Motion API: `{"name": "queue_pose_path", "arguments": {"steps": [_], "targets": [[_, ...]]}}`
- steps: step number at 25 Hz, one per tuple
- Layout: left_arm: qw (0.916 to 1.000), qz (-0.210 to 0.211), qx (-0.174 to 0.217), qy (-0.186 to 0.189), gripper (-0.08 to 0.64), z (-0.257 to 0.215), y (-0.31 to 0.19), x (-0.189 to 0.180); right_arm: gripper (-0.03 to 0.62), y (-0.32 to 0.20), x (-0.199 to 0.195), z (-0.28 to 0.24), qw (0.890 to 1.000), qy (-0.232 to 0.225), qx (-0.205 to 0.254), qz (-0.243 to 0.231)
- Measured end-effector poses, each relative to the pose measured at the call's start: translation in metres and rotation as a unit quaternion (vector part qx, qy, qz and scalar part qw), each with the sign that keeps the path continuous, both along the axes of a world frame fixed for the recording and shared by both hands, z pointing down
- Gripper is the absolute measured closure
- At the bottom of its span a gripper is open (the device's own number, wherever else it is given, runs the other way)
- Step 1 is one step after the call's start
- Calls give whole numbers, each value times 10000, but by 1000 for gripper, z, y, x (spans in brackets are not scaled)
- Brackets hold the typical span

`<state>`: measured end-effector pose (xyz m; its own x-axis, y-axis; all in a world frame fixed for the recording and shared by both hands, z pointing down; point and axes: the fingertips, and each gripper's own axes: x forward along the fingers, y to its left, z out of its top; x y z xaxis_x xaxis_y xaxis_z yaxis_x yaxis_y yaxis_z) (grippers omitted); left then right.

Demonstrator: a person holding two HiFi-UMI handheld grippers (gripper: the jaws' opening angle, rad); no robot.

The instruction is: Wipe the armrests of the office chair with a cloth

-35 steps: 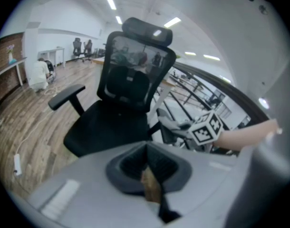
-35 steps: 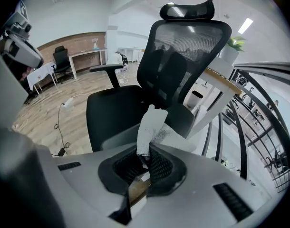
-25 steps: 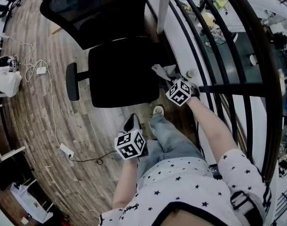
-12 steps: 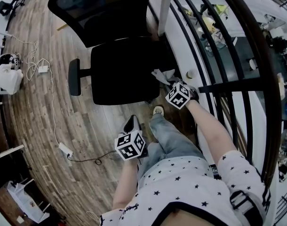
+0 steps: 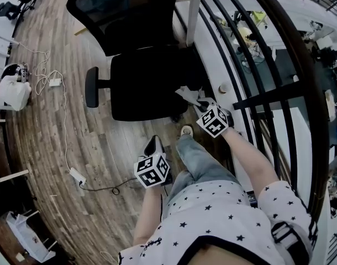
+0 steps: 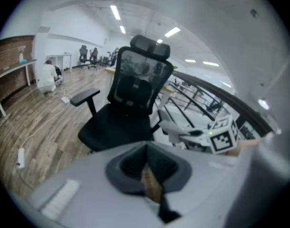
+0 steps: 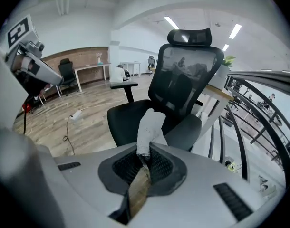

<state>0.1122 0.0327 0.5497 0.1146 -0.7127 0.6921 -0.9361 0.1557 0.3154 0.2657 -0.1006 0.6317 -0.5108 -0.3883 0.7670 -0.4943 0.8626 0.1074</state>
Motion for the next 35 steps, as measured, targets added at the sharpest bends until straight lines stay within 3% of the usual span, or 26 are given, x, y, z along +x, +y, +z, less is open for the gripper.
{"name": "queue_pose_path", "arguments": {"steps": [14,35], "targets": [[9988,-314,380,-46,557,-23,61,6,565,104,-3,-88,9899,-1397,76,251],[9940,-712,823,-99,557,-46,150,9,565,234,-33,-169,9696,-2400,186,-443]]}}
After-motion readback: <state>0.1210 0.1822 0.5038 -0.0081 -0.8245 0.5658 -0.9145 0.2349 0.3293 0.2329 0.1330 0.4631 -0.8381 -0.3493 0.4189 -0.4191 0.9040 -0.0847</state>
